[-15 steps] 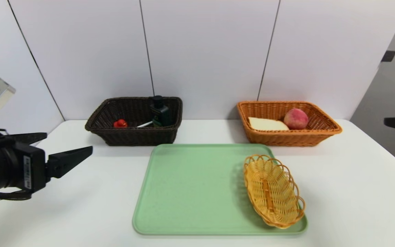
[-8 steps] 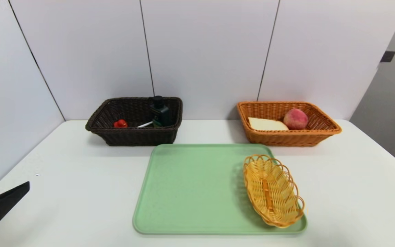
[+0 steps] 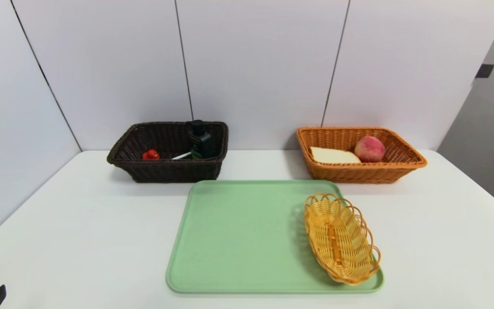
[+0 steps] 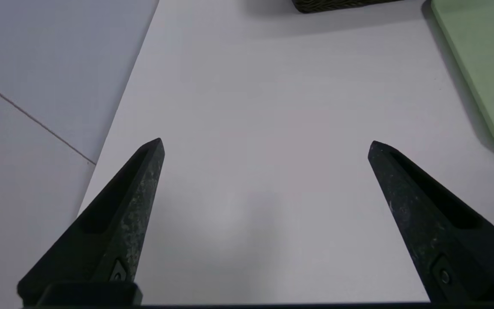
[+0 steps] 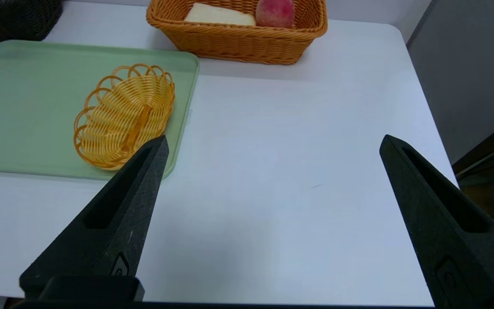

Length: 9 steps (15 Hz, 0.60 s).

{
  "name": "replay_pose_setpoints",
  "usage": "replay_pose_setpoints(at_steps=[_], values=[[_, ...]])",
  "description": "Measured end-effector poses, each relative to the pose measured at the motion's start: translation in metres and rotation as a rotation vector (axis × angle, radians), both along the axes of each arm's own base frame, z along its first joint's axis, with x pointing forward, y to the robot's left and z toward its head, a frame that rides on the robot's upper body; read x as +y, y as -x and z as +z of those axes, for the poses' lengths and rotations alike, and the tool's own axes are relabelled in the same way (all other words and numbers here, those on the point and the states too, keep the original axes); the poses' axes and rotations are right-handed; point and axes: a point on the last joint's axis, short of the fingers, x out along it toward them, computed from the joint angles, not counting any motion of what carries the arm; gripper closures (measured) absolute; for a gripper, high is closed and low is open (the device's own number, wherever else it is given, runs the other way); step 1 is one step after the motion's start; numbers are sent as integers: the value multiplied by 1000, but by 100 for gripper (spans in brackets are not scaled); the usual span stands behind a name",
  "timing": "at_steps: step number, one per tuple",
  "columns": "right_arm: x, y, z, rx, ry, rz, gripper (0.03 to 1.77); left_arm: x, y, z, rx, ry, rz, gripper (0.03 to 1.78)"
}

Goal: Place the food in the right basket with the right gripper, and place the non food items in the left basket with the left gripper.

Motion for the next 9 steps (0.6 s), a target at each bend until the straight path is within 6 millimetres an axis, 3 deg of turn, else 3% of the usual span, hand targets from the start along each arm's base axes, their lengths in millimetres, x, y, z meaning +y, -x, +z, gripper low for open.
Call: replay_pose_setpoints(at_steps=[9], values=[[-1, 30, -51, -9, 13, -19, 11, 1, 26, -48, -32, -25, 29, 12]])
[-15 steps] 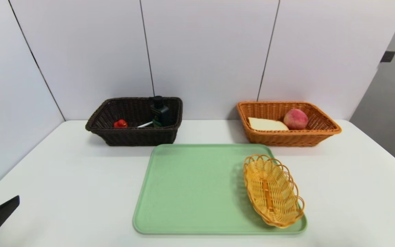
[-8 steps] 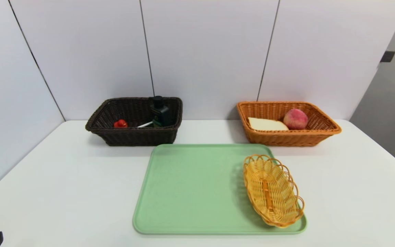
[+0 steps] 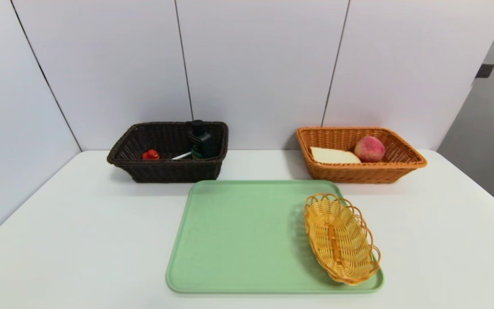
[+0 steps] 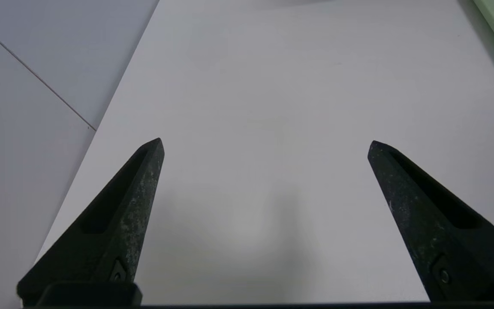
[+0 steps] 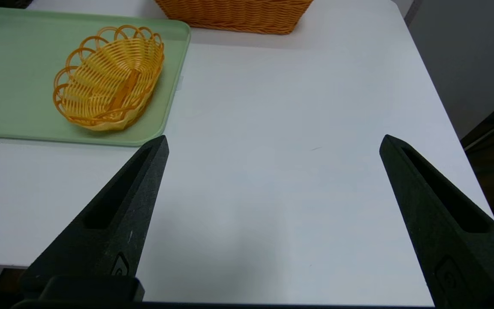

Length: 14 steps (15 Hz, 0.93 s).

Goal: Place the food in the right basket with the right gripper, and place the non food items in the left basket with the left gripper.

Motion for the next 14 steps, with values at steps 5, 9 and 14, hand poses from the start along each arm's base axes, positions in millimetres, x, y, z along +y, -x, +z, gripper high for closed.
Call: replay_pose_setpoints(at_steps=[5, 9, 14], values=[[2, 10, -28, -78, 9, -12, 11, -3, 17, -24, -4, -11, -115, 12], [3, 7, -61, -201, 40, -32, 11, -4, 20, -34, -34, 0, -117, 12], [2, -10, -87, -333, 56, -86, 11, -4, 17, -39, -70, 33, -117, 12]])
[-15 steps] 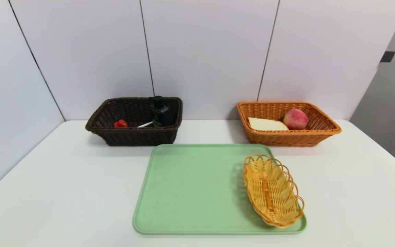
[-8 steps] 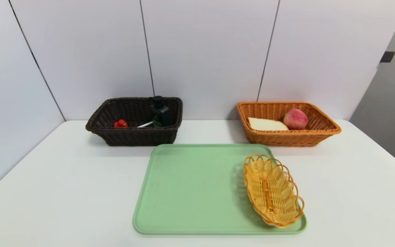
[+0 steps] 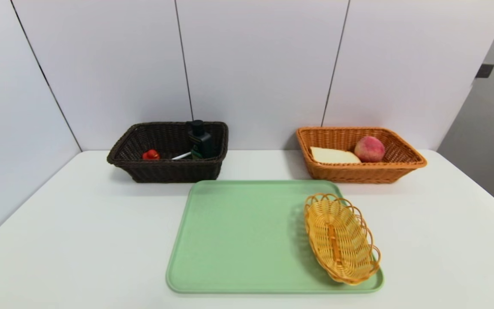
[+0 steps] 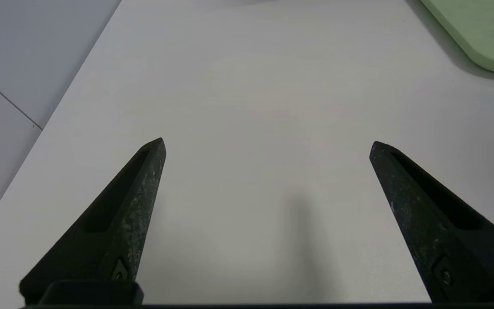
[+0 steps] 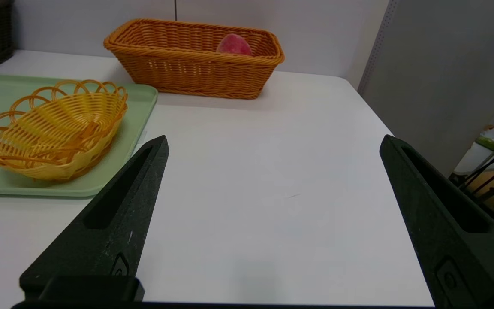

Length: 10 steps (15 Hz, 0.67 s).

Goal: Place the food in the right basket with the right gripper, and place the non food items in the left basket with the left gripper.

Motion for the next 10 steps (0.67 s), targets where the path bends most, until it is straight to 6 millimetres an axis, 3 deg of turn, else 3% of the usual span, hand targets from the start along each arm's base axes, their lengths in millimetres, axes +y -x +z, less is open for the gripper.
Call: replay_pose_setpoints(at_steps=[3, 10], values=[[0, -10, -19, 5, 14, 1, 11, 0, 0, -1, 3, 2, -3, 12], [3, -15, -37, 94, 31, 112, 11, -1, -11, -7, -114, 77, -43, 12]])
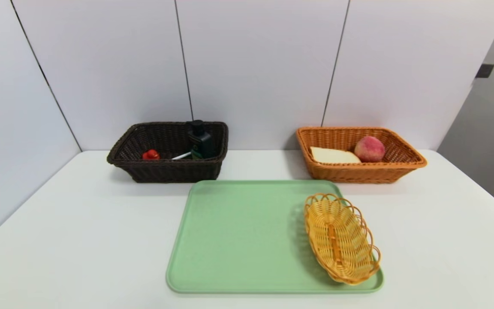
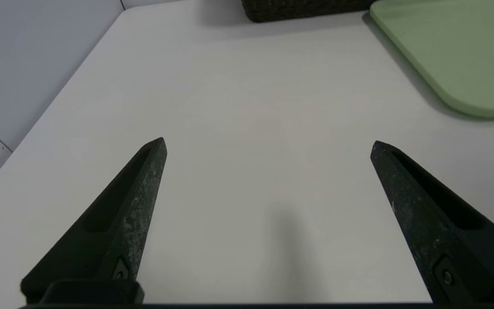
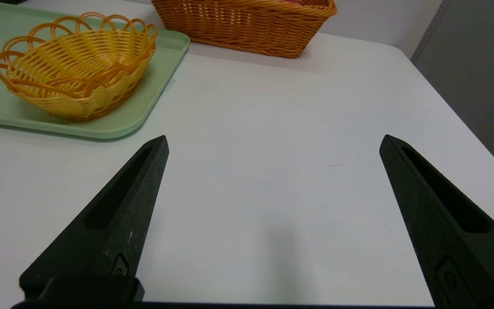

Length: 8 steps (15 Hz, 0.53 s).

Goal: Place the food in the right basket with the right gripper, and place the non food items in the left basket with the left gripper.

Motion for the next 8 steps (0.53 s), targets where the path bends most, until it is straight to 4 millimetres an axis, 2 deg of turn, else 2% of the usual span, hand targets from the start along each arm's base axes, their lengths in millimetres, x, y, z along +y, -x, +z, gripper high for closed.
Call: replay_pose_setpoints(at_steps=[3, 8], values=[[0, 0, 0, 4, -13, -1, 11, 0, -1, -2, -14, 69, 9, 12], [0, 0, -1, 6, -37, -3, 11, 0, -2, -2, -12, 80, 9, 12]])
